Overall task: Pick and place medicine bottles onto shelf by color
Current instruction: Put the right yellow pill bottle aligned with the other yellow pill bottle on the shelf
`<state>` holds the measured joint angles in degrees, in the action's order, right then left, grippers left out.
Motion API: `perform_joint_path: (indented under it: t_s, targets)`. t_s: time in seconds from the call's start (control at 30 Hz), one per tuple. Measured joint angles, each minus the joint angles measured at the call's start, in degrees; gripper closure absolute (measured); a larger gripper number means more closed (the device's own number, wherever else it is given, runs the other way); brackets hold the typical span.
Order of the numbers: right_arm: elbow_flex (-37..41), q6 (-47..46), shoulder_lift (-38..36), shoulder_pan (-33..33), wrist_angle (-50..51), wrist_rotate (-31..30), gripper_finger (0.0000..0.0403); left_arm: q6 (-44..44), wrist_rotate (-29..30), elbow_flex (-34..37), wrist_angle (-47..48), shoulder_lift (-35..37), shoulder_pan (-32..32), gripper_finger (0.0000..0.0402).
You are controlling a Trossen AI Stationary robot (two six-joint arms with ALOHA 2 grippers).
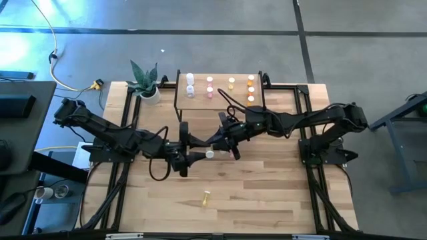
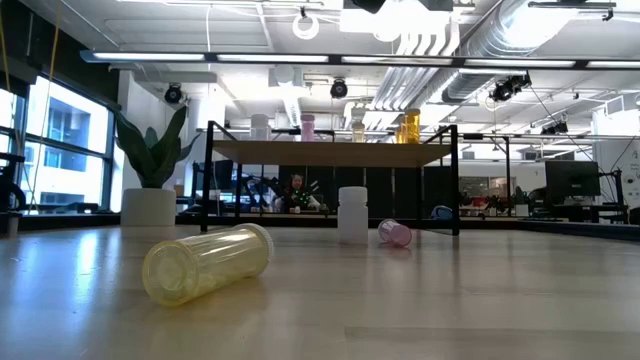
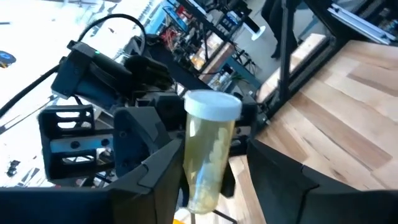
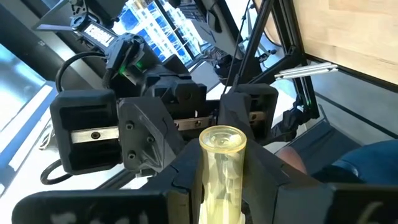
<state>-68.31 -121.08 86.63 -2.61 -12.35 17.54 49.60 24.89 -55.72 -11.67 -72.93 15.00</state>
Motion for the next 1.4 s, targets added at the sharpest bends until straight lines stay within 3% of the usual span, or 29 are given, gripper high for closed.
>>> perform_joint_path:
  t_s: [1.1,1.4]
  targets:
    - [0.00,-1.64,0.00,-0.46,-0.88,-0.39,0.0329,-3.44,-1.91,0.00,-4.62,-1.25,-2.08,0.0243]
    - [0.00,-1.70,0.00,-0.50,-1.65,-0.42,0.0329,-1.30,-1.95,0.00,-4.82,-1.22,-2.08,0.0308]
